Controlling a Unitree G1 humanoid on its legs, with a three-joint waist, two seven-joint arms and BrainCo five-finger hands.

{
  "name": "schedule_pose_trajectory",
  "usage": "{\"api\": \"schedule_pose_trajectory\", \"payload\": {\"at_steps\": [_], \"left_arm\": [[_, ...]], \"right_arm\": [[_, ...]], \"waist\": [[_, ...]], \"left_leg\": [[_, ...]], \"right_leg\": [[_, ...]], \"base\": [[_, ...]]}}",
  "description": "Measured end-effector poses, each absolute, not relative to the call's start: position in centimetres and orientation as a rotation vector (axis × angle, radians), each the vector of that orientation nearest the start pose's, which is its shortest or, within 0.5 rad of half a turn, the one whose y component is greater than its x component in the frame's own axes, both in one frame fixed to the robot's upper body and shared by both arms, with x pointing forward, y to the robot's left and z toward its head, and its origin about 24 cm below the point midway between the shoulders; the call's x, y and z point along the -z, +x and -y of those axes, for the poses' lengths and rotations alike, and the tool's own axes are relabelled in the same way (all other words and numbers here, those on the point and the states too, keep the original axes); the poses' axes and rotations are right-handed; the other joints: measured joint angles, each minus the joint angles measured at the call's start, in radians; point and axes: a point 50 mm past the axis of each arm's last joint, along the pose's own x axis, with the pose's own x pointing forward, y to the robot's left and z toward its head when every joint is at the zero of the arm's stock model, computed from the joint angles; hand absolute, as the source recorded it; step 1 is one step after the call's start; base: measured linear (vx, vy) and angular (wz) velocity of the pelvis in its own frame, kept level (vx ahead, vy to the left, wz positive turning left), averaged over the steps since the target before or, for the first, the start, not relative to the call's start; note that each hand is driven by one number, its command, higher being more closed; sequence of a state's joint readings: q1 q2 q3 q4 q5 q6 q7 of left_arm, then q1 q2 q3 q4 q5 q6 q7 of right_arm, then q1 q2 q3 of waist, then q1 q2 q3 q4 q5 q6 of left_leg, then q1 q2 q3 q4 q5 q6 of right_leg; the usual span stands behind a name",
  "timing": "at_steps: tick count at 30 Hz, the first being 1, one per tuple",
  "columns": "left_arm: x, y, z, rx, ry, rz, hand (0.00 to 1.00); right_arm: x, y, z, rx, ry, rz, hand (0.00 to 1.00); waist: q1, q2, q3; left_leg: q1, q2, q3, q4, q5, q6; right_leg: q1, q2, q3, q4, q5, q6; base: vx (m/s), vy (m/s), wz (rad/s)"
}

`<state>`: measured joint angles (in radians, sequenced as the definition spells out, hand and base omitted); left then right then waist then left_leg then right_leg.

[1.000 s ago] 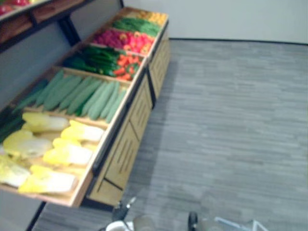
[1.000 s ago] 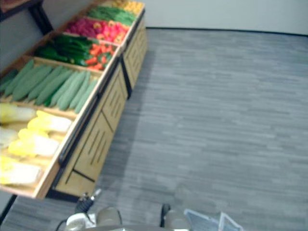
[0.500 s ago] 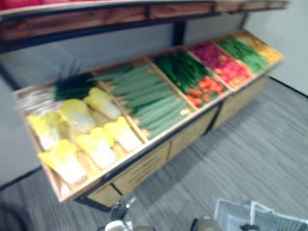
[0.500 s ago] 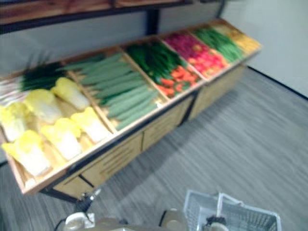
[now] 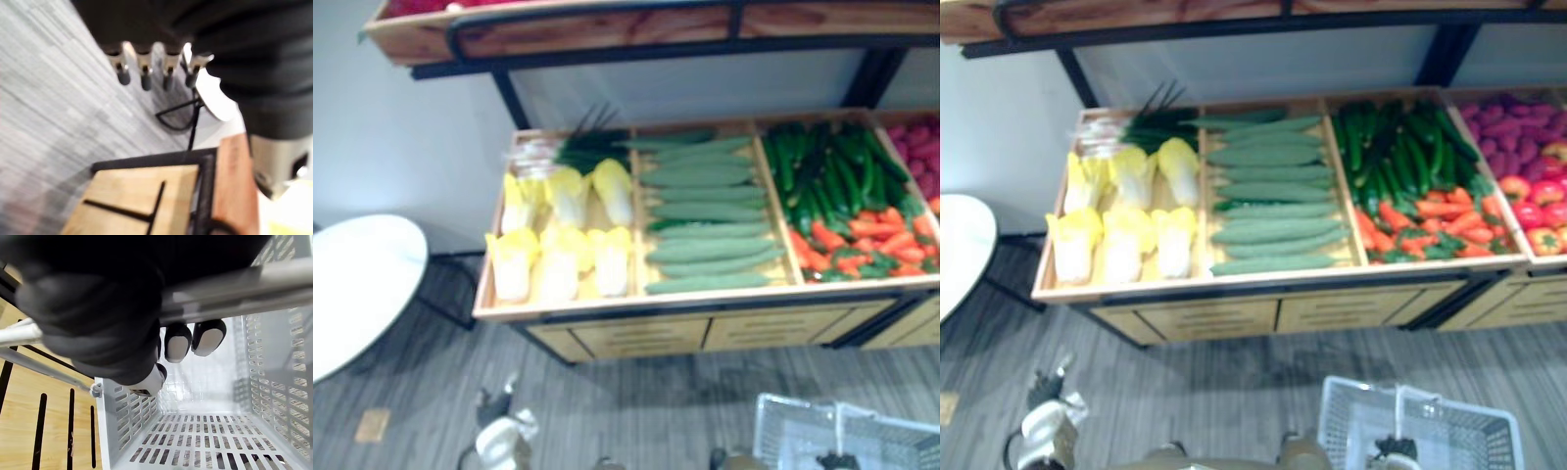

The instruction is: Pick vegetable in the basket

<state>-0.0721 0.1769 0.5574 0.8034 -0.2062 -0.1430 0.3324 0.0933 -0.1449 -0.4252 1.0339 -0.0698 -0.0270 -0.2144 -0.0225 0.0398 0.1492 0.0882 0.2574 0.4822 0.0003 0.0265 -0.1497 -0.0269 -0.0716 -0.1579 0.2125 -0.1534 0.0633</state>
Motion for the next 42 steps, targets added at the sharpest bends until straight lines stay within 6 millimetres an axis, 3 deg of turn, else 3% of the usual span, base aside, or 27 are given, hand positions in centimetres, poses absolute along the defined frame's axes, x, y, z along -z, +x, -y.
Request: {"api": "schedule_pose_trajectory", "payload": {"at_steps": [1,3,6,8,11,13,15,17,19,21,24,25,27,28,31,34,37,40,42], "left_arm": [[7.0,17.2,-32.2,-1.01,-0.143,-0.46,0.0],[2.9,18.9,-34.8,-1.081,-0.081,-0.282,0.0],[-1.2,21.0,-35.6,-1.088,-0.032,-0.091,0.0],[-4.3,22.8,-34.9,-1.04,0.02,0.046,0.0],[-6.5,24.6,-33.0,-0.947,0.114,0.137,0.0],[-7.6,25.5,-31.6,-0.894,0.141,0.185,0.0],[-9.8,28.3,-28.8,-0.792,0.159,0.272,0.0],[-10.9,30.4,-26.5,-0.704,0.183,0.302,0.0],[-11.1,31.8,-24.6,-0.628,0.23,0.286,0.0],[-11.4,33.4,-22.5,-0.547,0.249,0.265,0.0],[-12.9,34.7,-21.9,-0.538,0.277,0.281,0.0],[-13.1,34.8,-21.8,-0.539,0.276,0.284,0.0],[-13.7,35.1,-21.5,-0.535,0.276,0.289,0.0],[-13.8,35.2,-21.5,-0.535,0.275,0.291,0.0],[-13.9,35.2,-21.6,-0.543,0.302,0.292,0.0],[-14.7,35.2,-20.4,-0.528,0.266,0.325,0.0],[-15.5,35.4,-20.0,-0.529,0.268,0.344,0.0],[-15.8,35.4,-20.1,-0.54,0.291,0.344,0.0],[-17.2,35.9,-20.0,-0.547,0.287,0.371,0.0]], "right_arm": [[14.7,7.6,26.7,0.642,-0.096,-1.074,1.0],[15.3,5.8,25.6,0.652,-0.076,-1.12,1.0],[15.7,3.9,25.1,0.671,-0.072,-1.164,1.0],[15.8,2.7,25.1,0.682,-0.077,-1.194,1.0],[15.8,2.1,25.2,0.69,-0.078,-1.206,1.0],[15.7,2.7,25.2,0.691,-0.074,-1.193,1.0],[15.5,4.7,25.3,0.681,-0.069,-1.146,1.0],[15.4,5.5,25.6,0.676,-0.078,-1.129,1.0],[15.4,5.6,25.4,0.665,-0.084,-1.128,1.0],[15.3,5.5,25.2,0.669,-0.081,-1.124,1.0],[15.0,6.9,24.8,0.669,-0.073,-1.08,1.0],[15.0,7.1,24.7,0.667,-0.07,-1.072,1.0],[15.1,7.5,23.5,0.637,-0.072,-1.066,1.0],[15.2,7.6,23.3,0.634,-0.067,-1.067,1.0],[15.2,7.7,22.8,0.641,-0.045,-1.064,1.0],[15.1,7.7,22.8,0.654,-0.029,-1.051,1.0],[14.5,8.6,23.3,0.665,-0.04,-0.995,1.0],[14.1,9.1,23.5,0.672,-0.046,-0.961,1.0],[13.6,9.8,23.7,0.675,-0.058,-0.924,1.0]], "waist": [[0.001,-0.004,-0.002],[-0.003,-0.022,-0.021],[-0.003,-0.028,-0.035],[-0.004,-0.018,-0.037],[-0.006,0.001,-0.027],[-0.006,0.006,-0.021],[-0.027,0.002,0.037],[-0.041,0.004,0.072],[-0.058,-0.009,0.091],[-0.067,-0.033,0.108],[-0.082,-0.072,0.154],[-0.082,-0.074,0.16],[-0.086,-0.073,0.171],[-0.087,-0.073,0.172],[-0.077,-0.078,0.193],[-0.056,-0.072,0.216],[-0.054,-0.067,0.221],[-0.052,-0.068,0.222],[-0.047,-0.069,0.222]], "left_leg": [[0.009,-0.005,-0.003,-0.021,0.009,-0.003],[0.019,-0.02,-0.033,-0.055,0.026,-0.001],[0.018,-0.037,-0.045,-0.068,0.029,0.003],[0.015,-0.061,-0.049,-0.083,0.037,0.014],[0.006,-0.076,-0.041,-0.092,0.042,0.02],[-0.025,-0.078,-0.033,-0.079,0.042,0.022],[-0.161,-0.051,-0.065,0.112,-0.027,0.052],[-0.215,-0.036,-0.084,0.183,-0.054,0.058],[-0.209,-0.056,-0.09,0.158,-0.05,0.06],[-0.209,-0.097,-0.089,0.138,-0.051,0.065],[-0.208,-0.136,-0.096,0.115,-0.036,0.077],[-0.21,-0.137,-0.101,0.111,-0.03,0.081],[-0.247,-0.136,-0.137,0.097,0.012,0.084],[-0.249,-0.135,-0.137,0.083,0.024,0.085],[-0.271,-0.109,-0.14,0.161,0.017,0.093],[-0.329,-0.05,-0.14,0.33,-0.025,0.101],[-0.3,-0.057,-0.112,0.203,-0.027,0.087],[-0.286,-0.061,-0.031,0.118,0.012,0.079],[-0.287,-0.071,0.027,0.057,0.056,0.09]], "right_leg": [[0.004,0.002,-0.004,-0.006,0.002,-0.001],[0.036,-0.002,-0.028,-0.045,0.014,0.004],[0.056,-0.014,-0.042,-0.083,0.032,0.014],[0.065,-0.026,-0.047,-0.112,0.053,0.027],[0.048,-0.037,-0.031,-0.123,0.073,0.032],[0.011,-0.041,-0.017,-0.11,0.078,0.035],[-0.055,-0.059,-0.03,-0.051,0.077,0.035],[-0.075,-0.064,-0.051,-0.026,0.076,0.037],[-0.076,-0.083,-0.057,-0.007,0.062,0.05],[-0.115,-0.134,-0.059,0.076,0.025,0.063],[-0.173,-0.172,-0.018,0.177,-0.022,0.054],[-0.181,-0.163,0.003,0.177,-0.026,0.057],[-0.205,-0.077,0.118,0.161,-0.051,0.043],[-0.208,-0.064,0.134,0.162,-0.055,0.034],[-0.185,-0.056,0.104,0.188,-0.055,0.021],[-0.14,-0.039,0.075,0.184,-0.057,0.018],[-0.153,-0.034,0.058,0.161,-0.061,0.011],[-0.185,-0.045,0.06,0.153,-0.057,0.016],[-0.229,-0.057,0.069,0.154,-0.042,0.018]], "base": [[0.02,0.019,0.25],[0.02,0.04,0.3],[0.01,0.063,0.21],[-0.02,0.065,0.11],[-0.06,0.075,-0.07],[-0.09,0.045,-0.13],[-0.15,0.016,0.19],[-0.17,0.032,0.31],[-0.13,0.06,0.21],[-0.1,0.069,0.16],[-0.05,0.027,0.17],[0.01,-0.035,0.15],[0.03,-0.05,0.37],[0.07,-0.056,0.37],[0.09,-0.083,0.31],[0.02,-0.033,0.27],[-0.03,-0.014,0.17],[-0.03,-0.025,0.02],[0.04,0.017,-0.11]]}}
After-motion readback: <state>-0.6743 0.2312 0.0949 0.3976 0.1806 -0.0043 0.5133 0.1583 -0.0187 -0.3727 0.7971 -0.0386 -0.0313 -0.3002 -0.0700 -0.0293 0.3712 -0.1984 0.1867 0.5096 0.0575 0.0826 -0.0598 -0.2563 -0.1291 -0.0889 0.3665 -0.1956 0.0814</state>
